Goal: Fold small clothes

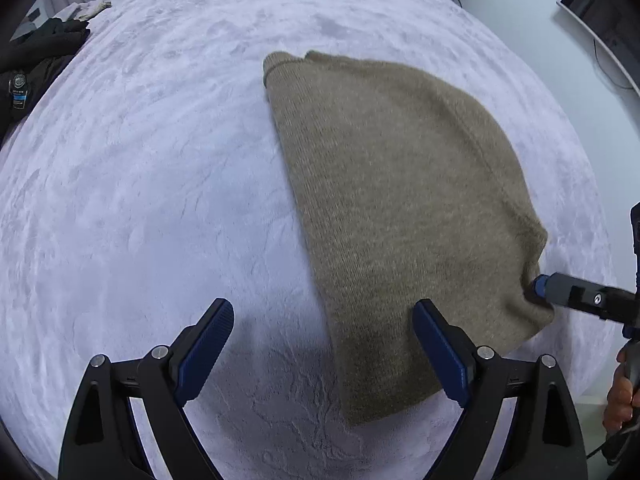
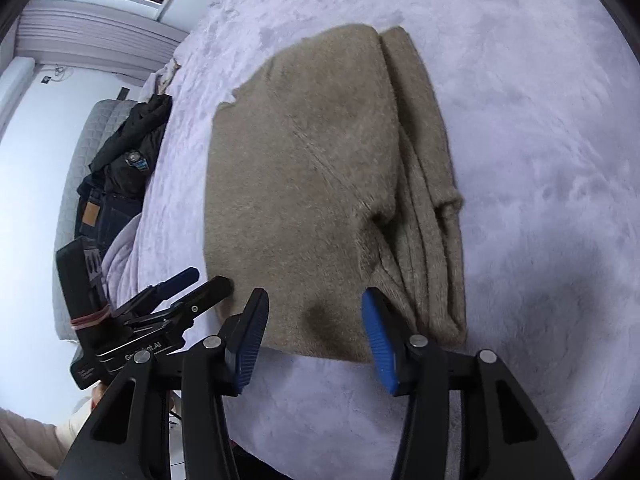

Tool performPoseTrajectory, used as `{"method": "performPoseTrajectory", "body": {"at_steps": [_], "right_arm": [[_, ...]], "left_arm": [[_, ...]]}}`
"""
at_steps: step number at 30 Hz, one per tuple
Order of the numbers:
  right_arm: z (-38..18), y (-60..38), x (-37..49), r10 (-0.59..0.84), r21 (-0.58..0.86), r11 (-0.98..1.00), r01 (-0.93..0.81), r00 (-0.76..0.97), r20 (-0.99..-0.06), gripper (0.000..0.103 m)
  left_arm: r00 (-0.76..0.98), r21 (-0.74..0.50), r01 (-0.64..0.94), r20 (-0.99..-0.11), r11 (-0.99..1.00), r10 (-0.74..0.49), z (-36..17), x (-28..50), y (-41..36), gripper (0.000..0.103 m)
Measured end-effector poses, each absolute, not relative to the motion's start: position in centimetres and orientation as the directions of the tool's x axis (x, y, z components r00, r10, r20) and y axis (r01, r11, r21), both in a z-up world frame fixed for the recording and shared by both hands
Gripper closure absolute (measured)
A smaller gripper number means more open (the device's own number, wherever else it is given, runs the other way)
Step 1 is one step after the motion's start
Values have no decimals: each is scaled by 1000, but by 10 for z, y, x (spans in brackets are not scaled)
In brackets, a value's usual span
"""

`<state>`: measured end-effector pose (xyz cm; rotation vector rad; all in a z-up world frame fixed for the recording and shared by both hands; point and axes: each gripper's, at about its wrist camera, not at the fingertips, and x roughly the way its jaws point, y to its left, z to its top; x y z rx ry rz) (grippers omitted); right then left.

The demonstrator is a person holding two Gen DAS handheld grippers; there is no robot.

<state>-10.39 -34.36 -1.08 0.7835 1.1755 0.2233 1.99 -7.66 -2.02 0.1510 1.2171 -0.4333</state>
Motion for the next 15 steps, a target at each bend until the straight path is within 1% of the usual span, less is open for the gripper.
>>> {"method": "performPoseTrajectory", "body": {"at_steps": [3,5,7,9,11,12,13,14,15], "right_arm": [[9,-366,-85,521,661,723,200,471,-712,51],[10,-385,-62,503,657,721,219,486,-715,51],[2,-399,-36,490,646,726,236,481,-727,51],[-11,-408,-13,462,609,750,258,456,-761,51],[-25,-414,2,487,631,731,259,449,-749,51],[-31,-416,8,527,673,696,250,460,-715,51],[-34,-418,12,561,708,663,243,464,-685,60],[-36,-415,16,593,737,633,236,465,-658,87],[-34,-413,19,612,749,625,220,458,-645,88]], "left_arm": [[308,-110,388,-920,915,-241,-11,32,-75,11],[314,-102,374,-921,922,-230,-10,43,-78,11],[311,-103,361,-924,927,-224,-13,53,-81,11],[306,-111,347,-925,931,-224,-16,59,-86,11],[305,-110,338,-927,935,-220,-19,61,-89,11],[303,-108,335,-928,936,-216,-22,61,-90,11],[300,-105,330,-931,938,-210,-24,61,-92,11],[297,-104,327,-932,939,-207,-25,62,-93,11],[295,-103,324,-933,940,-204,-27,62,-93,11]]}}
